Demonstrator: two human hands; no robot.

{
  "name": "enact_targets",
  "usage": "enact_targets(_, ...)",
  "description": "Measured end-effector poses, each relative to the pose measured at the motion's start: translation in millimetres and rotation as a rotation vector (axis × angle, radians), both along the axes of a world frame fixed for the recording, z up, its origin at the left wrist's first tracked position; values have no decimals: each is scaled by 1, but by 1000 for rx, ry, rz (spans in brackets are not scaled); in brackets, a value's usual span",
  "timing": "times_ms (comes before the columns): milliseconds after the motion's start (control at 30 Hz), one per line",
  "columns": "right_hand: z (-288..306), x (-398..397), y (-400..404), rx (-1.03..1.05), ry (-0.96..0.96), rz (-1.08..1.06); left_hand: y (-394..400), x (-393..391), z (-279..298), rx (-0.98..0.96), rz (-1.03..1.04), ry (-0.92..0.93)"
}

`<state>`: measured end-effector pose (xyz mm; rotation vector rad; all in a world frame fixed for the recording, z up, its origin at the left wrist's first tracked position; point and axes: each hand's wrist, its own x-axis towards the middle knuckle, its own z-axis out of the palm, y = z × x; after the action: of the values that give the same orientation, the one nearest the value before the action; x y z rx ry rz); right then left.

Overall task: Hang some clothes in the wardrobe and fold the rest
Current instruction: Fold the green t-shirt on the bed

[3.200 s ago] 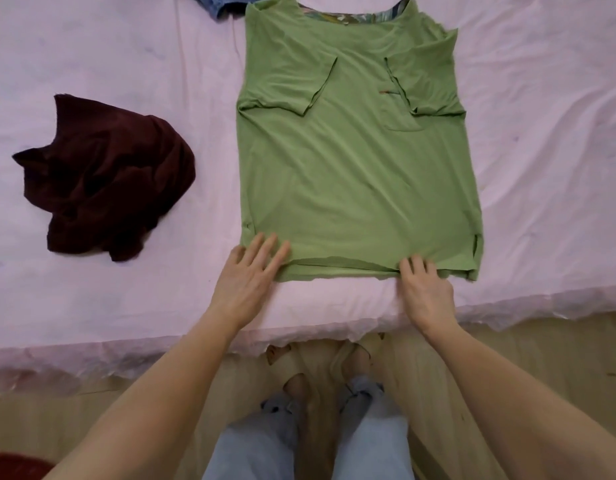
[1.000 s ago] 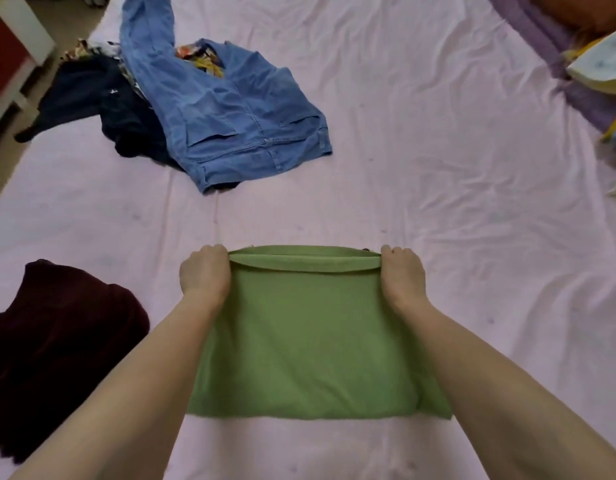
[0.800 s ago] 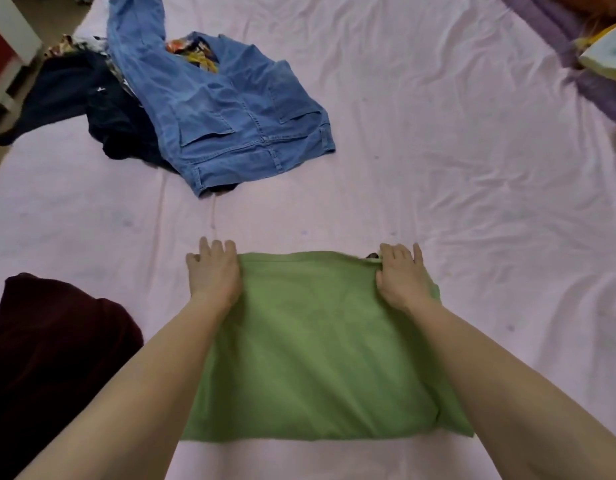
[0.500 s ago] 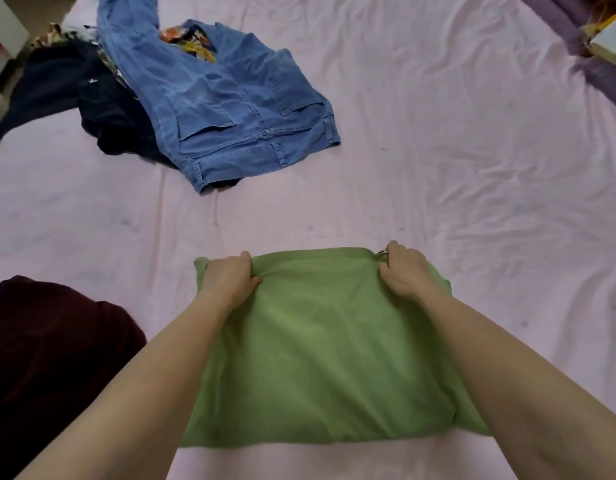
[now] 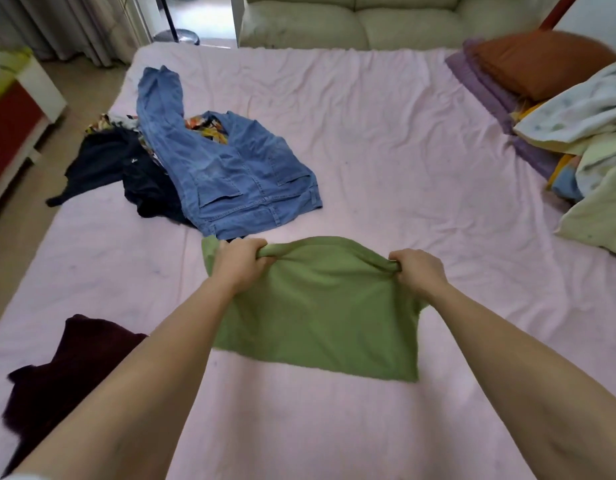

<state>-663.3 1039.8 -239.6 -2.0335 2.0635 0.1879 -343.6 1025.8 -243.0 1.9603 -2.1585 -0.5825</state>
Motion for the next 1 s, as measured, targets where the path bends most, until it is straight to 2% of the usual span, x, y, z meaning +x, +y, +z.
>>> enact_targets(167,54,-10,20,-131,-176,-85,3,-3,57,-52,-89,-95)
enact_targets(333,35,-13,75,-56,-142,-107,50,-3,47,92,-201,-204)
enact_targets(400,14,-10,102,66,-108,-98,79,-3,27,204,-260,-241)
enact_targets(567,-53,6,179,447,73,107,167,1,-35,444,-376,-375)
enact_targets(733,-96,27,231,741,57,78,221,8,-76,705,-519,-482)
enact_targets(833,-106,32,230,638,36,32,213,6,-86,822,-494,-474)
enact_targets(900,-113,31,217,450,12,6,195,-3,-91,700,-454,-434)
enact_targets(1000,-121,20,180,157,39,7,162,-29,-98,407,-402,-381)
